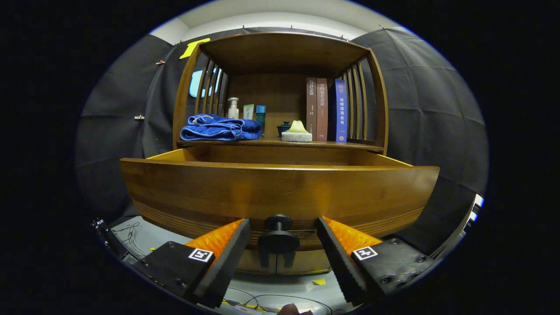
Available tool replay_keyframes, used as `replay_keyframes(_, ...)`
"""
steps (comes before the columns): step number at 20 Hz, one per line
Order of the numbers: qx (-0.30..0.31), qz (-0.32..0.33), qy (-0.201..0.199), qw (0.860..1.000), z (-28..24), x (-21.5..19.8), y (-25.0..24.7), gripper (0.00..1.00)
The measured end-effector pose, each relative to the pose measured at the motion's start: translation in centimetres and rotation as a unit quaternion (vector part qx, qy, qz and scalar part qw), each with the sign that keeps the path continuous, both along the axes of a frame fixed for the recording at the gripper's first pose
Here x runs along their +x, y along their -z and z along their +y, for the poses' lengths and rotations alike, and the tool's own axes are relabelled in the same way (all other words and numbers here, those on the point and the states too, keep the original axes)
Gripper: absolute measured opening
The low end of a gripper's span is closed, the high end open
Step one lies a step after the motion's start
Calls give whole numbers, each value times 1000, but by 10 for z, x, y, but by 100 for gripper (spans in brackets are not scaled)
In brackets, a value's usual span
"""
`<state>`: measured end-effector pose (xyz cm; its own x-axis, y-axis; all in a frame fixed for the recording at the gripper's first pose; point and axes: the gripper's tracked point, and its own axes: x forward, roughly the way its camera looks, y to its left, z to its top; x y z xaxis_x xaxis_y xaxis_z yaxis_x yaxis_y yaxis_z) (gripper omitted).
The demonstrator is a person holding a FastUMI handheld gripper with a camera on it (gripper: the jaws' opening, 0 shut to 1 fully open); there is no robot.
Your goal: Pull open the drawer, take out the items inside it, and place them on the countertop above the cabinet.
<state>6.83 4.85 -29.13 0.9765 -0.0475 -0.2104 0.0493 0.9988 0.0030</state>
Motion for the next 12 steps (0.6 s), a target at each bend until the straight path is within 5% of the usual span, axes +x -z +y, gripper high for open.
replay_keyframes(12,1,-12,4,1000,4,55,-7,99)
